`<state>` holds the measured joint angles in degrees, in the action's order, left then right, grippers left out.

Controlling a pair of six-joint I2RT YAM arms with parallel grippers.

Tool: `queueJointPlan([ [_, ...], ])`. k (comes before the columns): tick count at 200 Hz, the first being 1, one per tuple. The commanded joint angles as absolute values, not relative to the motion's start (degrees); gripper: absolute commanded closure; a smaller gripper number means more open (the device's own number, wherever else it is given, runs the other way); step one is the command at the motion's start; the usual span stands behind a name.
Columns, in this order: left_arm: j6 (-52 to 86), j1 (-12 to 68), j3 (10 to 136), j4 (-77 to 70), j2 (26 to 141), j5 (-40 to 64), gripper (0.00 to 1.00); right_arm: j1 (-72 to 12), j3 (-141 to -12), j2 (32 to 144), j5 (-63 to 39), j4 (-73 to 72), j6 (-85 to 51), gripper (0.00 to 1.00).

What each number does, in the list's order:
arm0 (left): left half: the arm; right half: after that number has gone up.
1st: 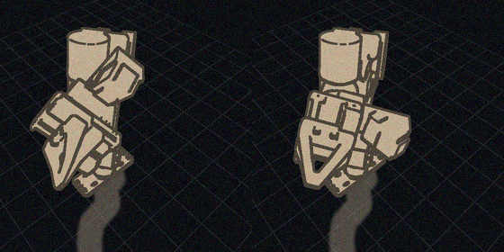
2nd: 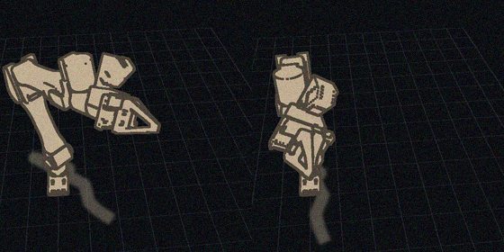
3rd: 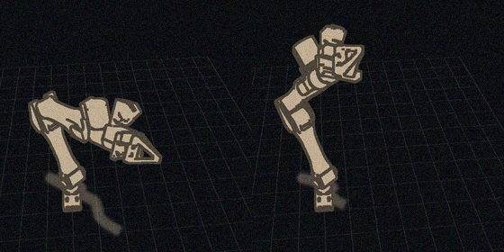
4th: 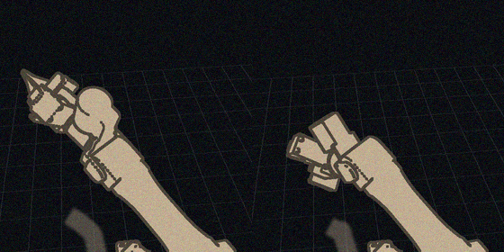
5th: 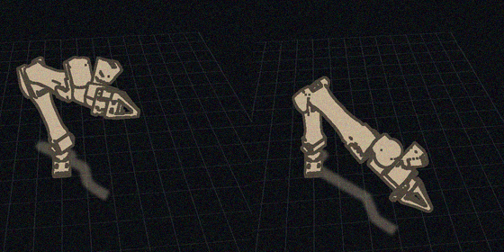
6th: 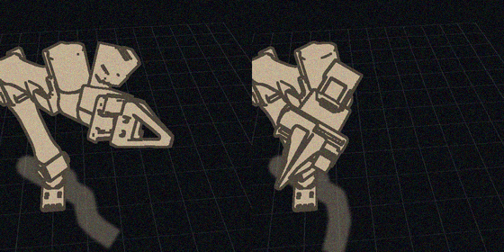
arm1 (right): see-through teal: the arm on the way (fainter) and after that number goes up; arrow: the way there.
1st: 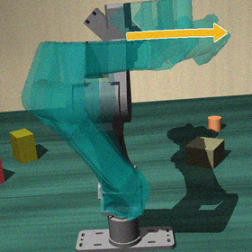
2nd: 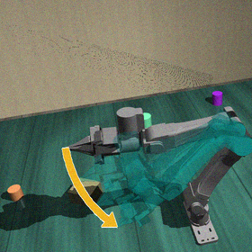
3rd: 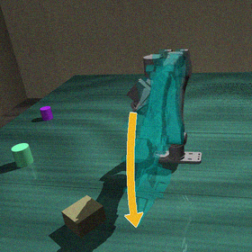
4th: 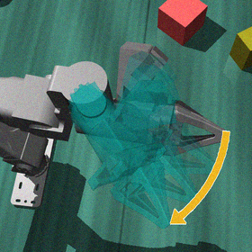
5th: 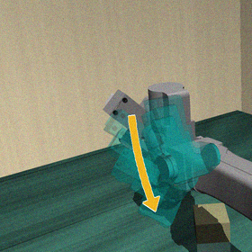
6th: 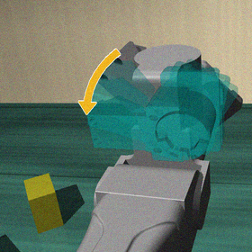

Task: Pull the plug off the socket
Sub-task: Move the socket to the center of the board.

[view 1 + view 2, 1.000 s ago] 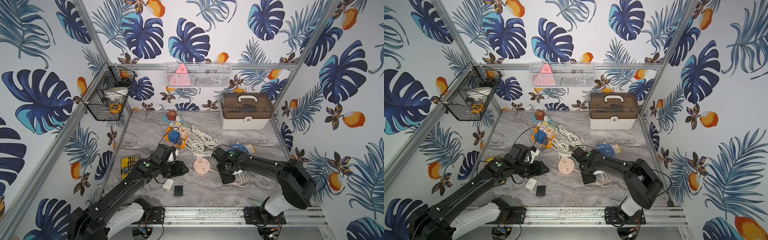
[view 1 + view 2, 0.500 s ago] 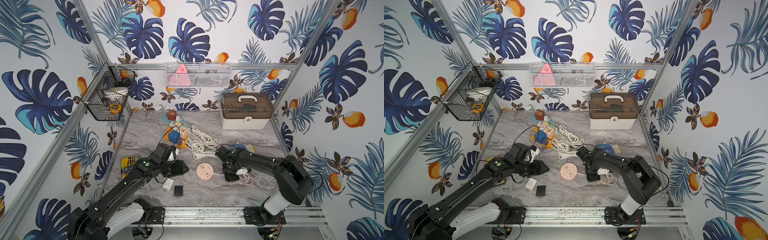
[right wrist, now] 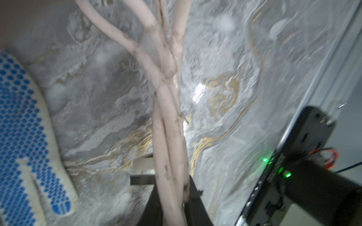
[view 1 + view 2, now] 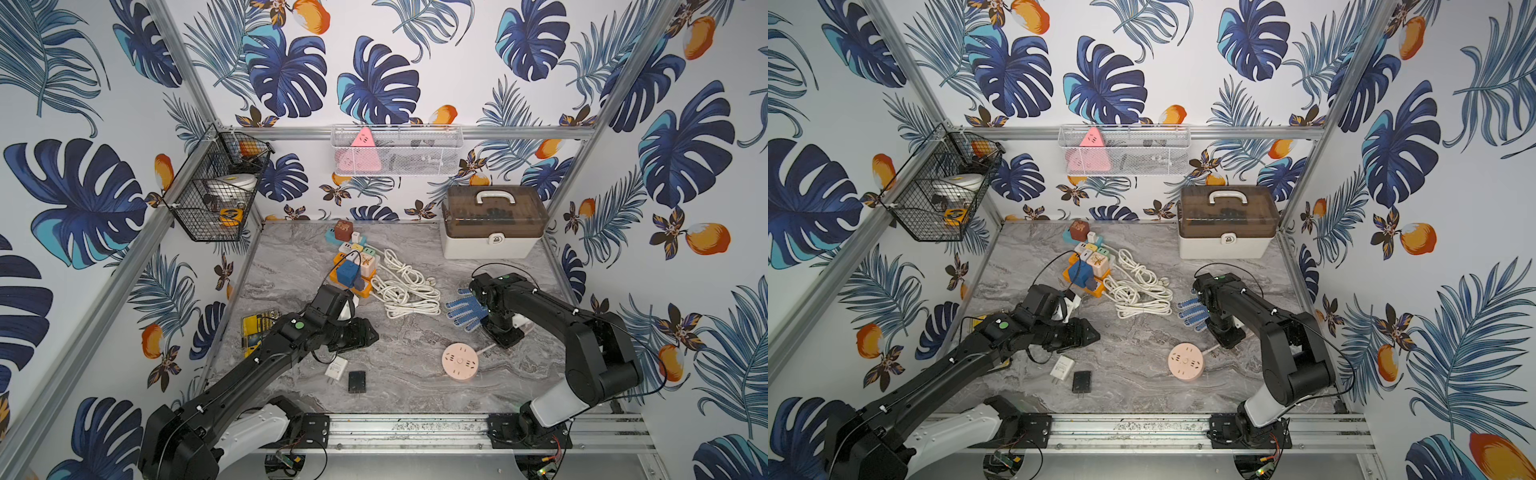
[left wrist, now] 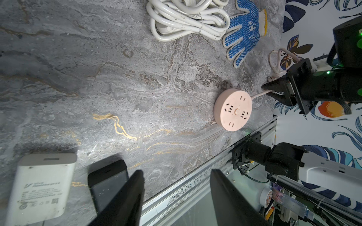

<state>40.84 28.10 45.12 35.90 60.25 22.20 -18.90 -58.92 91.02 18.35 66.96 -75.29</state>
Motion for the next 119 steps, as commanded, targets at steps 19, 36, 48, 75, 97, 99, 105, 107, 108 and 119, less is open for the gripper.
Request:
queueJointPlan([
  [19,41.55,28.08,46.39,34.69,61.56,20.87,0.39,-12.01,-59.82,90.09,28.15,73.51,-61.72,0.98],
  [36,41.57,28.06,46.75,34.63,61.96,20.74,0.39,-8.48,-59.18,90.05,28.78,71.39,-58.95,0.98],
  [48,41.66,28.11,47.06,34.62,62.22,20.67,0.39,-6.03,-58.76,90.47,28.77,69.69,-57.3,0.98],
  [75,41.83,28.13,47.29,34.39,62.57,20.63,0.39,-0.64,-58.36,92.07,26.4,64.86,-53.97,0.98],
  [97,42.09,28.07,47.36,34.28,62.92,20.65,0.39,2.06,-59.12,94.21,25.71,62.48,-52.13,0.98],
  [99,42.1,28.13,47.37,34.28,62.93,20.65,0.39,2.21,-59.21,94.46,25.67,62.29,-51.9,0.98],
  [105,42.1,28.12,47.44,34.32,63.01,20.59,0.39,2.59,-59.47,95.13,25.58,61.86,-51.53,0.98],
  [107,42.1,28.12,47.46,34.31,63.02,20.53,0.39,2.69,-59.65,95.39,25.53,61.76,-51.4,0.98],
  [108,42.1,28.12,47.5,34.38,63.06,20.5,0.39,2.75,-59.71,95.51,25.51,61.69,-51.32,0.98],
  [119,42.1,28.06,47.71,34.68,63.26,20.33,0.39,3.05,-60.38,96.99,25.14,61.56,-50.76,0.98],
])
